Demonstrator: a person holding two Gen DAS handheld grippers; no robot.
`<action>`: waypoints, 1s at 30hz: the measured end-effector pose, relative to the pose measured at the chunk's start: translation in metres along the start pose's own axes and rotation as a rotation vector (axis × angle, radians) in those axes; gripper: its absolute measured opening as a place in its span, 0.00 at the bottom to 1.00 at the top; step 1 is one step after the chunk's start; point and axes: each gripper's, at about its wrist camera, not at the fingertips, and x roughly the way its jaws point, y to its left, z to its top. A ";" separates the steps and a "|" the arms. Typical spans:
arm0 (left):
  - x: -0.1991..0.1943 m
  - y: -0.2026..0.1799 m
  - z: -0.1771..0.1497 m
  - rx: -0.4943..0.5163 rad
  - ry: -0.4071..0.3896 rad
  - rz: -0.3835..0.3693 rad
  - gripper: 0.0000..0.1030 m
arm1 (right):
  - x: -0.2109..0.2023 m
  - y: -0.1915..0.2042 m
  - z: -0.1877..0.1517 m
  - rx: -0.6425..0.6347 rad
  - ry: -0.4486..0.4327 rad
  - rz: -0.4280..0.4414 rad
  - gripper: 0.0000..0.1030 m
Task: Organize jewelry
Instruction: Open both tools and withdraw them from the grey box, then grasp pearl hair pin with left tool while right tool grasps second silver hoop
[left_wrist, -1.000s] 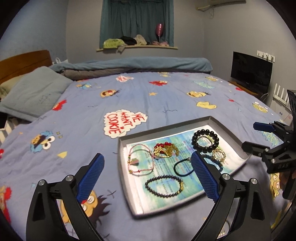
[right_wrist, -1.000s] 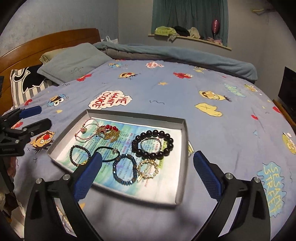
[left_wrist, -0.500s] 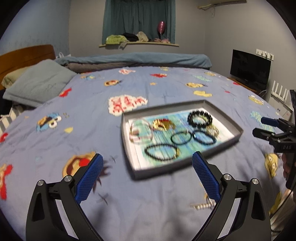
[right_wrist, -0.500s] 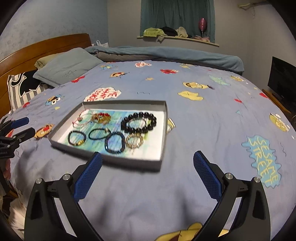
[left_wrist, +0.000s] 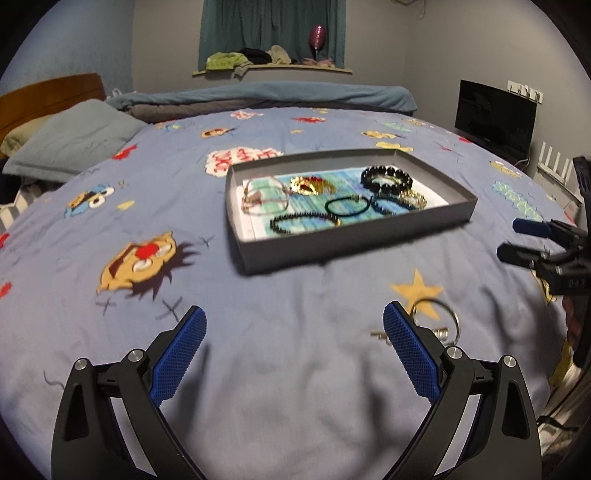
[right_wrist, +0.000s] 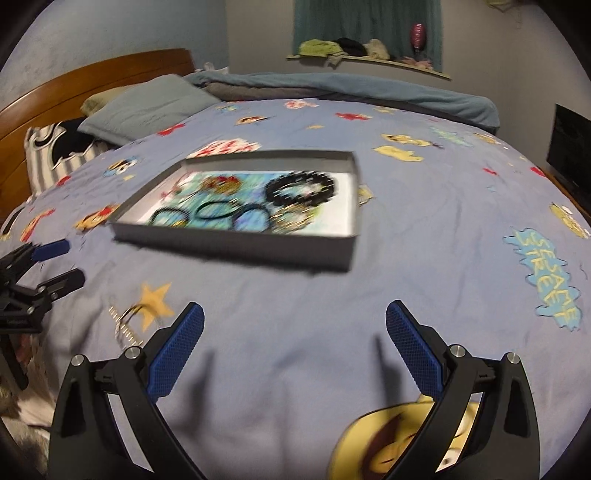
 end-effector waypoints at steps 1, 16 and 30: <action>0.000 0.001 -0.003 -0.009 0.003 -0.007 0.93 | 0.000 0.005 -0.004 -0.010 0.000 0.014 0.95; -0.006 0.012 -0.019 -0.043 -0.021 -0.041 0.93 | 0.016 0.090 -0.032 -0.165 -0.005 0.161 0.86; -0.003 0.007 -0.020 -0.026 -0.006 -0.043 0.93 | 0.028 0.100 -0.030 -0.157 0.020 0.213 0.45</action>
